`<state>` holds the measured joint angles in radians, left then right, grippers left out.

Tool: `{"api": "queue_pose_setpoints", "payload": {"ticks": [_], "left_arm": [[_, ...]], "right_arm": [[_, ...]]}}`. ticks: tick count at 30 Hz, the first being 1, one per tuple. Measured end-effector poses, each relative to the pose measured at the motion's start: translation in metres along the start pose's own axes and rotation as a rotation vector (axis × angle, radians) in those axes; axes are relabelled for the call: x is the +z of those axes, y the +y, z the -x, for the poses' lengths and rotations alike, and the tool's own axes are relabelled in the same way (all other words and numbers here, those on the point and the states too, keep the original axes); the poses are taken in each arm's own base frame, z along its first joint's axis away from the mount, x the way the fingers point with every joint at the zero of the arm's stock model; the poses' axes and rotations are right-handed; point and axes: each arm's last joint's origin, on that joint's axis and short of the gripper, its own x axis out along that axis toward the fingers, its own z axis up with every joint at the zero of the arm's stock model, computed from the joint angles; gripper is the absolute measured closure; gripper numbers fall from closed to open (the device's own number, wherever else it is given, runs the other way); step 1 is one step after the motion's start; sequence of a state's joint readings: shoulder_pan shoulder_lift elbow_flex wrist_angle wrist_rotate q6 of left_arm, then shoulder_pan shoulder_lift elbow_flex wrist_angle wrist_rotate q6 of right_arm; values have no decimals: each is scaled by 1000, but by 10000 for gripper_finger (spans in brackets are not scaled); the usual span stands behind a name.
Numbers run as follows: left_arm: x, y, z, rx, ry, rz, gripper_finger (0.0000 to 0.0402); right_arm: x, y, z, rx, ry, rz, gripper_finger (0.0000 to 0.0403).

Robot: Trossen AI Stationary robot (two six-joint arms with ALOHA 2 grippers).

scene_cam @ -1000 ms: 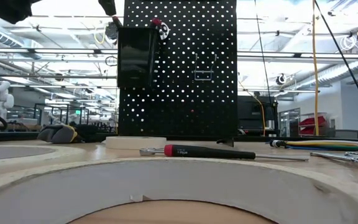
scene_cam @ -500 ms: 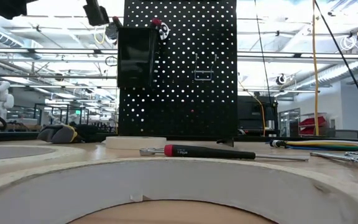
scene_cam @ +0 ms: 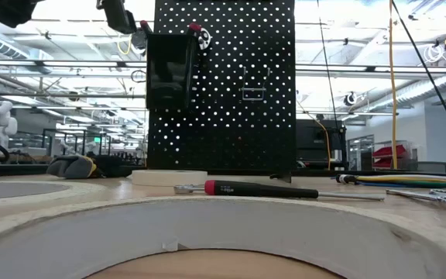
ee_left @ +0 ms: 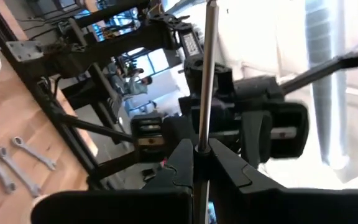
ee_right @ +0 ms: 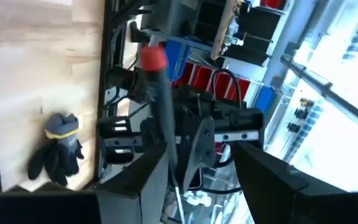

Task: Hang tools onto peg board
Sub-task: Put the black nut driver into the black bin on the peg board

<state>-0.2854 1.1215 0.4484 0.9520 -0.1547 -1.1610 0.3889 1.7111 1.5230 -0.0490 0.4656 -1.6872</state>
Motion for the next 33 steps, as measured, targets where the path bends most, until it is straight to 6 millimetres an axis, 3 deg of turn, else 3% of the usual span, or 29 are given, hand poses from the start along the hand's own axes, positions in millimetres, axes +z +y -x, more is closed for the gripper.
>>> {"api": "queue_pose_setpoints", "payload": {"ticks": [5,14,23,27,33], "left_arm": [[-4,0,-8,-7,-13,44,384],[-4,-16,-41,-60,-6,25,384],[-9,-10,-56,-48,37,44,384],[-9,-12,-56,-64,61,46,384],[-10,-13,-56,-79,83,54,375]], "right_arm": [[-1,1,-1,7,3,32,227],[2,1,0,4,-56,56,227],[12,-3,5,-28,-73,45,233],[13,-4,6,-36,-64,22,268],[14,-4,6,-30,-57,-157,361]]}}
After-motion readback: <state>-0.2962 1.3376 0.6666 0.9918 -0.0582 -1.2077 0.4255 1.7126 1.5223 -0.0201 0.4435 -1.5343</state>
